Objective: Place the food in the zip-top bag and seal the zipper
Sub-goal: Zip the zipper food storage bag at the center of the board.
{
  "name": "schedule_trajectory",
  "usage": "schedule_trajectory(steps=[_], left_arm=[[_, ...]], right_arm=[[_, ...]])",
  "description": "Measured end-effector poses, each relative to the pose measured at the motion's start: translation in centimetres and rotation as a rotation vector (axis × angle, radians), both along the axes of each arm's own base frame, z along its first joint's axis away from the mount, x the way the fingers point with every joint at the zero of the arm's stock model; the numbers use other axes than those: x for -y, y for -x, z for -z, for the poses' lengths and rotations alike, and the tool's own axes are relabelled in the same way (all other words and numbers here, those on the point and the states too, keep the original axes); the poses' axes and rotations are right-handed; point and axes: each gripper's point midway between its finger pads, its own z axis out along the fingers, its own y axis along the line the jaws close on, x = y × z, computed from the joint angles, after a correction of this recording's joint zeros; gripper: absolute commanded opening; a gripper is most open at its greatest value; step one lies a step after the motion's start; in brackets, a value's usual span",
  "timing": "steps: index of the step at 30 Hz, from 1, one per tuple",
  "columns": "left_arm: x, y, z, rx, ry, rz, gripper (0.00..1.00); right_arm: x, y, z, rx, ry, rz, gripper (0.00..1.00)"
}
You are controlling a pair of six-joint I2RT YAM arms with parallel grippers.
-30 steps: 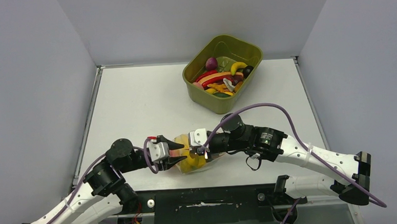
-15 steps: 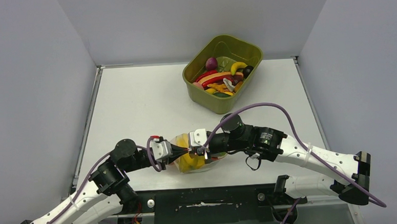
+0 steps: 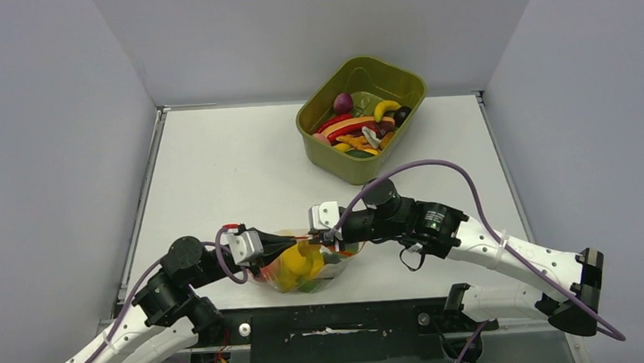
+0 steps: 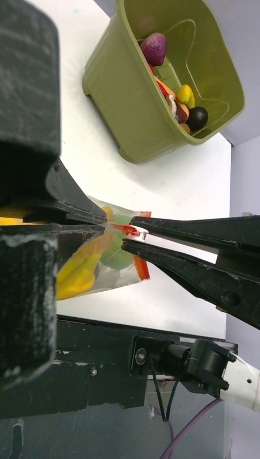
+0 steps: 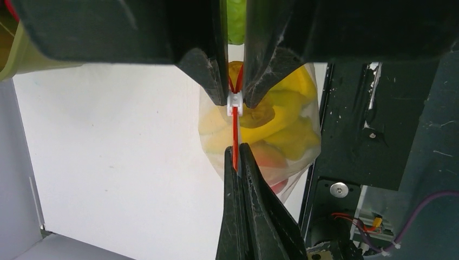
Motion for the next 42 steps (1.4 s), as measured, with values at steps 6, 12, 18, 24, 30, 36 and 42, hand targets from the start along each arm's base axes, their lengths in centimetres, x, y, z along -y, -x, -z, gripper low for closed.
schedule_trajectory(steps=[6, 12, 18, 24, 30, 36, 42], left_arm=[[-0.4, -0.2, -0.4, 0.000, 0.015, -0.030, 0.00], [-0.9, -0.4, -0.5, 0.004, 0.021, -0.058, 0.00], [-1.5, -0.5, -0.5, 0.006, 0.024, -0.085, 0.00], [-2.2, -0.5, -0.5, 0.007, 0.025, -0.106, 0.00], [-2.4, -0.6, 0.2, -0.005, 0.000, -0.121, 0.00], [-2.2, -0.9, 0.7, 0.003, -0.030, -0.121, 0.47], [-1.2, -1.3, 0.0, 0.003, -0.066, -0.090, 0.53]], right_arm=[[0.5, -0.3, 0.6, -0.017, 0.017, 0.010, 0.00], [0.9, -0.5, 1.3, -0.029, 0.034, 0.019, 0.00], [1.6, -1.1, 1.6, -0.040, 0.049, 0.044, 0.00], [2.5, -1.0, 1.7, -0.040, 0.068, 0.051, 0.00], [3.4, -1.1, 2.3, -0.049, 0.106, 0.062, 0.00], [4.3, -0.8, 2.2, -0.082, 0.159, 0.069, 0.00], [4.1, -0.5, 1.6, -0.119, 0.241, 0.055, 0.00]])
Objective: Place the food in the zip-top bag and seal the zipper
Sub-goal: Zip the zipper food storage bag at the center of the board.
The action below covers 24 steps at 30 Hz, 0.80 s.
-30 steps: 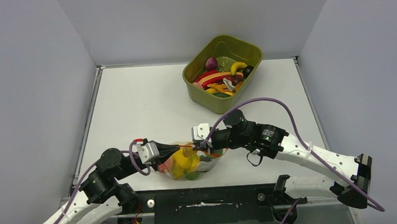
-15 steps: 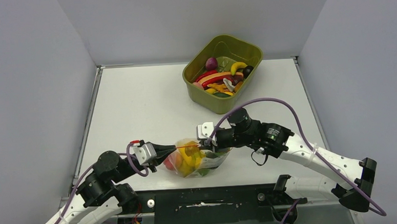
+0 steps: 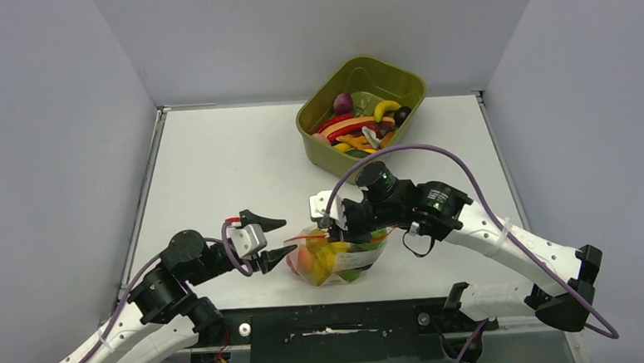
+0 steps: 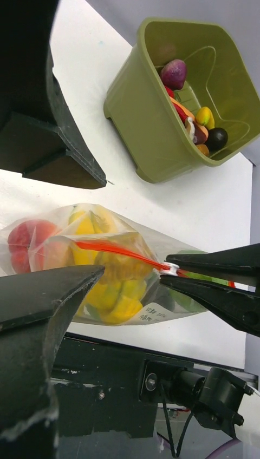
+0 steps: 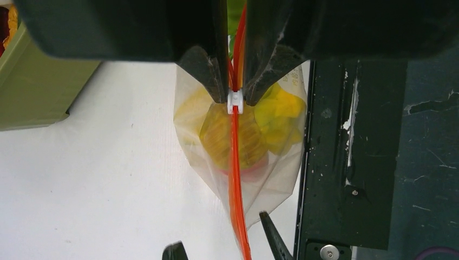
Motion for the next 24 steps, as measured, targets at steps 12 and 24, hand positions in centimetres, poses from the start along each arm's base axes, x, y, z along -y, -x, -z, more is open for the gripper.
schedule_trajectory(steps=[12, 24], left_arm=[[2.4, -0.1, 1.9, -0.073, -0.086, 0.091, 0.44], [2.7, 0.2, 1.9, -0.064, -0.086, 0.119, 0.00]], right_arm=[[-1.1, 0.1, 0.3, -0.022, 0.071, -0.028, 0.00], [-1.5, 0.4, 0.6, -0.033, 0.073, -0.046, 0.00]])
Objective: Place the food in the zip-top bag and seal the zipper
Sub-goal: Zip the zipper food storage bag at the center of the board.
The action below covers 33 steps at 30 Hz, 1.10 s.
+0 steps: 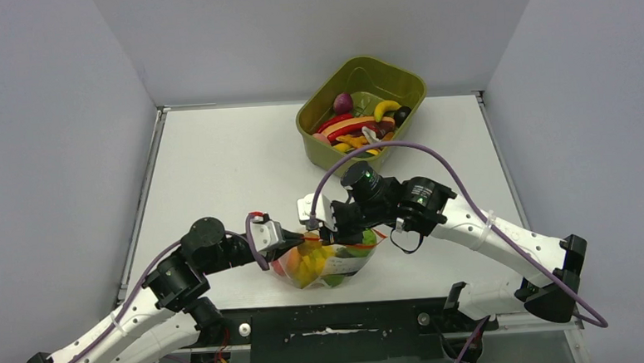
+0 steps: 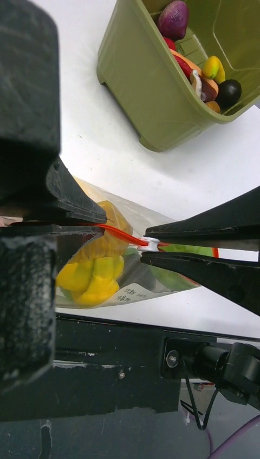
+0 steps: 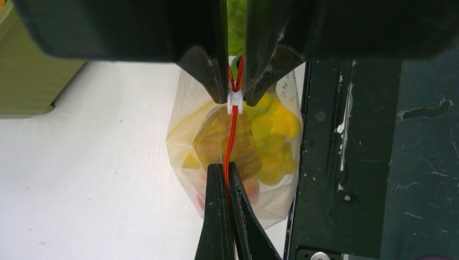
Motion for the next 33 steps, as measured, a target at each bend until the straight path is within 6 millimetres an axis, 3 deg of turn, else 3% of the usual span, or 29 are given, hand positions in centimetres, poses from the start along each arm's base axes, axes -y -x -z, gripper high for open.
schedule_trajectory(steps=[10, 22, 33], left_arm=[[-1.6, -0.4, 0.1, 0.021, -0.020, -0.077, 0.00], [-4.1, -1.5, 0.2, 0.036, -0.035, -0.213, 0.00], [-4.2, -1.6, 1.5, 0.017, -0.051, -0.230, 0.00]], right_arm=[[-0.2, -0.6, 0.3, 0.016, -0.053, 0.009, 0.00], [2.5, -2.0, -0.1, 0.022, -0.078, 0.088, 0.00], [4.2, -2.4, -0.2, -0.014, -0.073, 0.111, 0.00]])
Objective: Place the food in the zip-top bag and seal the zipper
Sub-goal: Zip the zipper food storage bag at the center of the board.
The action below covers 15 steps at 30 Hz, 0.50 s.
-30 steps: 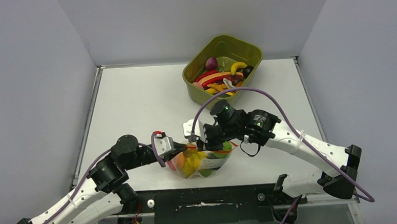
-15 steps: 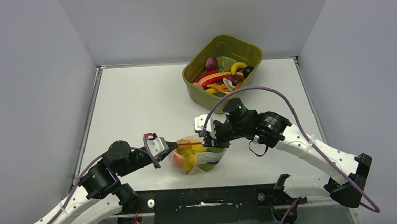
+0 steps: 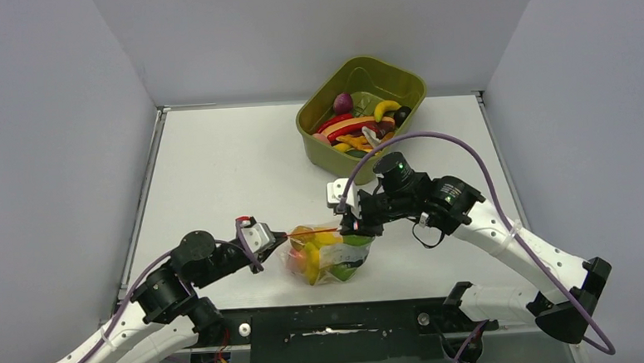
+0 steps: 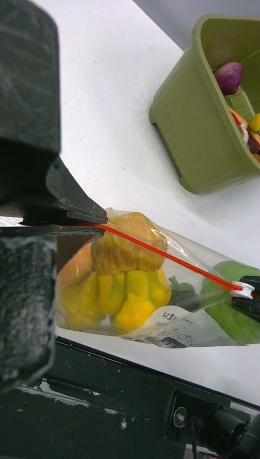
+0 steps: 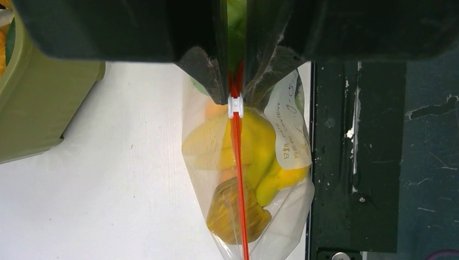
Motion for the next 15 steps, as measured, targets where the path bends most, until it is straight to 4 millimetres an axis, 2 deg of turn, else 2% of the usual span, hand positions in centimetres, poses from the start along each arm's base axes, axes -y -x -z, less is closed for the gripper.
schedule_trajectory(steps=[2, 4, 5, 6, 11, 15], left_arm=[[0.1, 0.1, 0.2, -0.004, 0.003, 0.005, 0.03], [0.4, 0.2, 0.4, -0.007, 0.016, 0.017, 0.30], [0.5, 0.2, 0.4, -0.006, 0.021, 0.021, 0.38], [0.4, 0.1, 0.7, -0.010, 0.016, 0.016, 0.42], [1.2, 0.0, 1.1, -0.034, 0.009, 0.041, 0.48], [2.1, -0.2, 1.5, -0.042, -0.002, 0.070, 0.49]], right_arm=[[0.2, 0.2, 0.0, -0.006, 0.007, -0.006, 0.00], [0.4, 0.5, -0.2, -0.018, 0.020, -0.015, 0.00], [0.5, 0.6, -0.6, -0.025, 0.031, -0.015, 0.00], [0.9, 0.5, -0.9, -0.033, 0.057, -0.006, 0.00], [1.5, -0.2, -2.3, -0.042, 0.134, 0.036, 0.00], [1.8, 0.2, -0.6, -0.082, 0.220, 0.029, 0.00]])
